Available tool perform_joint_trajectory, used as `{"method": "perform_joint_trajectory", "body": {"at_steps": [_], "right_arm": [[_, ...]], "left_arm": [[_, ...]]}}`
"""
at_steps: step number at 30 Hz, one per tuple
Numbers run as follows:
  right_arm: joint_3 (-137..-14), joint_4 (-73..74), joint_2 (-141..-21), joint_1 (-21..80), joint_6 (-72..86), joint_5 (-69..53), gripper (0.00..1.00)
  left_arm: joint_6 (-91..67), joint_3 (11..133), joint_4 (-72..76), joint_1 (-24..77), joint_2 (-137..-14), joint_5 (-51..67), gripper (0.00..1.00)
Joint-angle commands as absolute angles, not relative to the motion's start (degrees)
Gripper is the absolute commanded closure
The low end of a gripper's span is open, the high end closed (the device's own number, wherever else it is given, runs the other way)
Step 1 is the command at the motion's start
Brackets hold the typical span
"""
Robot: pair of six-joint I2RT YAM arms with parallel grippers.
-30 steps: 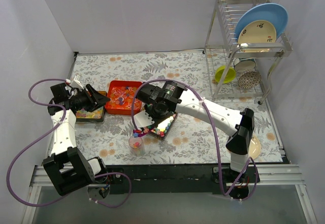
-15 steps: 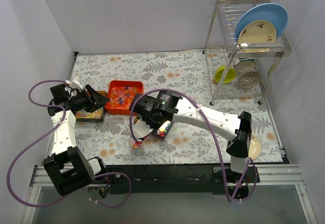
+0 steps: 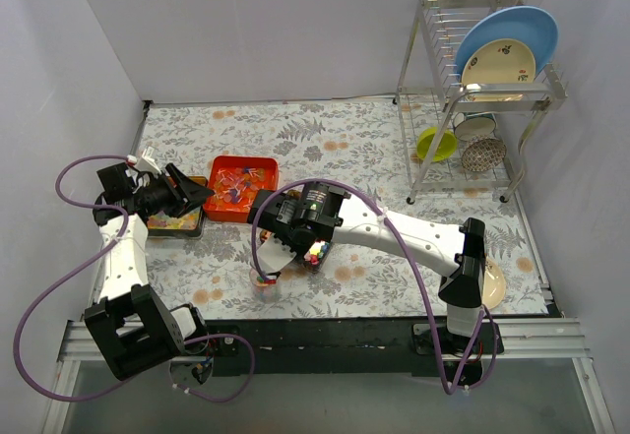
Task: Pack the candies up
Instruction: Place the fake candies in the packing bottle, then adjust the spatula.
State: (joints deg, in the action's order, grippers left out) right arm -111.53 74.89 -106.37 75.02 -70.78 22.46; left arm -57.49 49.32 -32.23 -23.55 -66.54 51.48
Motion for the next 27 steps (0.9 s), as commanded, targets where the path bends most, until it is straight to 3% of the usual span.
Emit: {"method": "perform_joint_trajectory", "body": {"at_steps": [1, 8, 13, 18, 27], "right_arm": [[-112.59, 74.79, -106.43, 75.41, -72.42, 26.01, 0.99], [-111.80, 74.71, -105.12, 74.89, -70.41, 26.02, 0.99], [-112.41, 71.73, -103.63, 69.36, -61.98, 19.35, 0.99], [-109.96, 67.68, -102.30, 60.49, -52.14, 10.57, 0.99], [-115.40, 65.57, -105.64, 53.70, -47.63, 0.97, 0.99]], "left_arm": [[-57.57, 49.48, -31.29, -24.08, -65.39, 53.43, 0.54], [-57.92, 50.80, -31.29, -23.99, -67.06, 55.89, 0.55], [-57.48, 51.33, -29.89, -22.33, -67.68, 60.98, 0.56], [-58.01, 50.63, -26.90, -14.25, -66.89, 70.47, 0.55], [-55.46, 52.11, -30.32, -6.24, -72.24, 70.23, 0.53]]}}
